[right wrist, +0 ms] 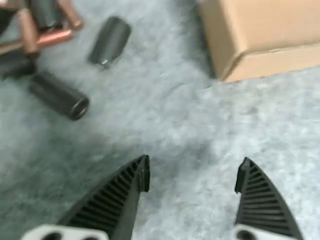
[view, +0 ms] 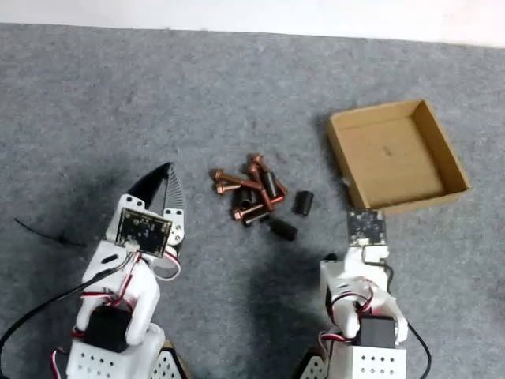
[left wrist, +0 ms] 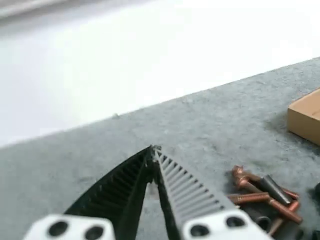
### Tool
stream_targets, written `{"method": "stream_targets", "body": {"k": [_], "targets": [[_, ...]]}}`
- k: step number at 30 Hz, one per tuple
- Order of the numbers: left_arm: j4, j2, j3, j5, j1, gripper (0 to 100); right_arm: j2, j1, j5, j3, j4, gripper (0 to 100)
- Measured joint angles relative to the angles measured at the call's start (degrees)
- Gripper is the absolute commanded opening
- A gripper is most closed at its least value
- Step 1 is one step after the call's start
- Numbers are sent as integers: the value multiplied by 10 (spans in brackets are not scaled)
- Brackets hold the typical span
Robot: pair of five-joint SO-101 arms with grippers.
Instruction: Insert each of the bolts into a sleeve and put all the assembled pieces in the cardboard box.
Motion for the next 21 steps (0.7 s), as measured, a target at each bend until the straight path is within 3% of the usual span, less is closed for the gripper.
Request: {"method": "stream_targets", "body": {"k": [7, 10, 14, 21], "targets": [[-22, 0, 50, 22, 5, 5, 0, 80, 52, -1, -70, 266], [-22, 0, 50, 24, 0, 5, 8, 79, 33, -47, -95, 266], [-22, 0, 50, 24, -21, 5, 111, 14, 9, -127, -114, 266], [-22, 0, 50, 24, -20, 5, 450, -77, -66, -287, -199, 266]]}}
